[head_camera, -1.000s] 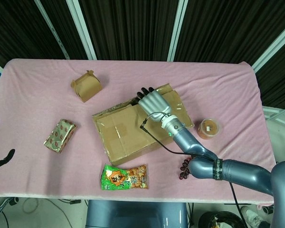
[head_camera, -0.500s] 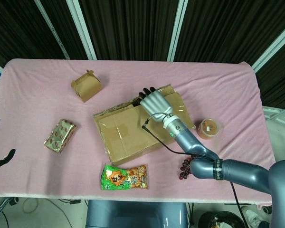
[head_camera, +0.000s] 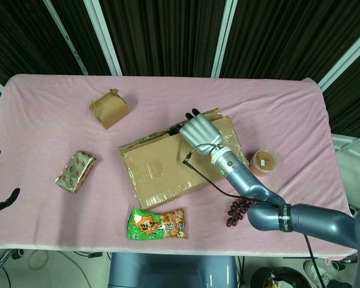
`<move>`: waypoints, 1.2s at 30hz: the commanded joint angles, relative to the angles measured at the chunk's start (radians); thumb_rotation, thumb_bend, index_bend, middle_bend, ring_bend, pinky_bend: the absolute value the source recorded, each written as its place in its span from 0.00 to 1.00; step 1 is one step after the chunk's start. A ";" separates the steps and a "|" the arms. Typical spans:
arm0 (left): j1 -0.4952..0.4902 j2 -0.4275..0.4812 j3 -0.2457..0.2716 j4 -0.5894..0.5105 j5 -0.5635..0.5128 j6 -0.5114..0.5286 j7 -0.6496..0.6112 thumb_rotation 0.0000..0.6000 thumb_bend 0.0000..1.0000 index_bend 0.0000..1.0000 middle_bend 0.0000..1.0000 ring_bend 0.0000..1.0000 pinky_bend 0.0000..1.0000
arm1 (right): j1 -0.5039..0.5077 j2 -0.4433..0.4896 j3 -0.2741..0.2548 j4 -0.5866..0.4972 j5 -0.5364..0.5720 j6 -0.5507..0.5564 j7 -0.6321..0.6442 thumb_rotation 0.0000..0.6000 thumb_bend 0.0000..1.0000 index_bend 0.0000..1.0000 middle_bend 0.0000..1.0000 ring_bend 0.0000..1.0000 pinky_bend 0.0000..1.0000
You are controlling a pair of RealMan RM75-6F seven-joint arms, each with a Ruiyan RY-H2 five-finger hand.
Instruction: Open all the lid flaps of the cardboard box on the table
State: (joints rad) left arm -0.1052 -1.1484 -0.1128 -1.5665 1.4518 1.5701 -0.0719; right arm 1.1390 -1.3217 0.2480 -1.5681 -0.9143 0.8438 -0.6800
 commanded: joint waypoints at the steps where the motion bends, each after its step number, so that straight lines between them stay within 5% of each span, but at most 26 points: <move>1: 0.001 0.000 0.000 -0.001 0.001 0.000 0.000 1.00 0.23 0.03 0.06 0.01 0.01 | -0.004 0.027 -0.004 -0.036 0.007 0.017 -0.018 1.00 1.00 0.58 0.51 0.28 0.26; 17: 0.004 0.001 -0.003 -0.004 0.006 0.002 0.001 1.00 0.23 0.03 0.07 0.01 0.01 | -0.004 0.189 -0.001 -0.266 0.047 0.093 -0.108 1.00 0.99 0.57 0.49 0.28 0.26; 25: 0.005 0.005 -0.002 -0.007 0.010 0.000 -0.001 1.00 0.23 0.03 0.07 0.01 0.00 | -0.011 0.274 -0.008 -0.368 0.060 0.127 -0.149 1.00 0.78 0.53 0.46 0.27 0.26; 36: 0.007 0.013 0.002 -0.014 0.016 -0.005 -0.008 1.00 0.22 0.03 0.07 0.01 0.00 | -0.014 0.403 -0.031 -0.494 0.097 0.145 -0.221 1.00 0.64 0.51 0.45 0.26 0.25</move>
State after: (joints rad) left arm -0.0985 -1.1353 -0.1109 -1.5807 1.4676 1.5654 -0.0797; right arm 1.1249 -0.9356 0.2232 -2.0453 -0.8259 0.9885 -0.8886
